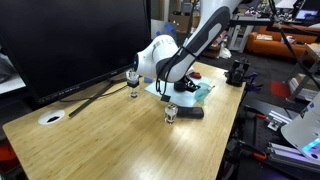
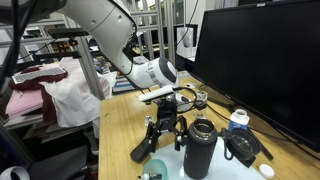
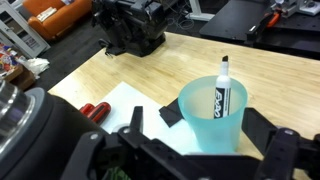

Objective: Place the marker in the cup

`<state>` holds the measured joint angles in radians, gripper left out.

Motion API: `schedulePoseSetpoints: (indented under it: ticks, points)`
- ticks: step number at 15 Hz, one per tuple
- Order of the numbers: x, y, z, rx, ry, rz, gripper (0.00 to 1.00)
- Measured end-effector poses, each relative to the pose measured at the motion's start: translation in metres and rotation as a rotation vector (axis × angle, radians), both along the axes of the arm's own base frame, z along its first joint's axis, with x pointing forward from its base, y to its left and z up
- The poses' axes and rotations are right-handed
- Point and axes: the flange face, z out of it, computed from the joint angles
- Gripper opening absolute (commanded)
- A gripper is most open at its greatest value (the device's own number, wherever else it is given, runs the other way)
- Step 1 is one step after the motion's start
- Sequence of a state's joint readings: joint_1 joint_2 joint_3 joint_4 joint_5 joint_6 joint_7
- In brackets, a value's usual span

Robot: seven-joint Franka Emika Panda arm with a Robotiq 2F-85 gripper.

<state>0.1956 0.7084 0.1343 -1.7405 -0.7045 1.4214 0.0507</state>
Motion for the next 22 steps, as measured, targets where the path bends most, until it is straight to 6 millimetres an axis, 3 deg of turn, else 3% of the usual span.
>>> schedulePoseSetpoints:
  ticks: [12, 16, 20, 22]
  points:
    - [0.015, 0.027, 0.045, 0.343, -0.119, -0.028, 1.00]
    - [0.018, 0.034, 0.073, 0.534, -0.142, 0.007, 1.00]
    - [0.014, 0.030, 0.102, 0.708, -0.196, 0.010, 1.00]
    - [0.010, 0.027, 0.105, 0.724, -0.202, 0.010, 1.00]
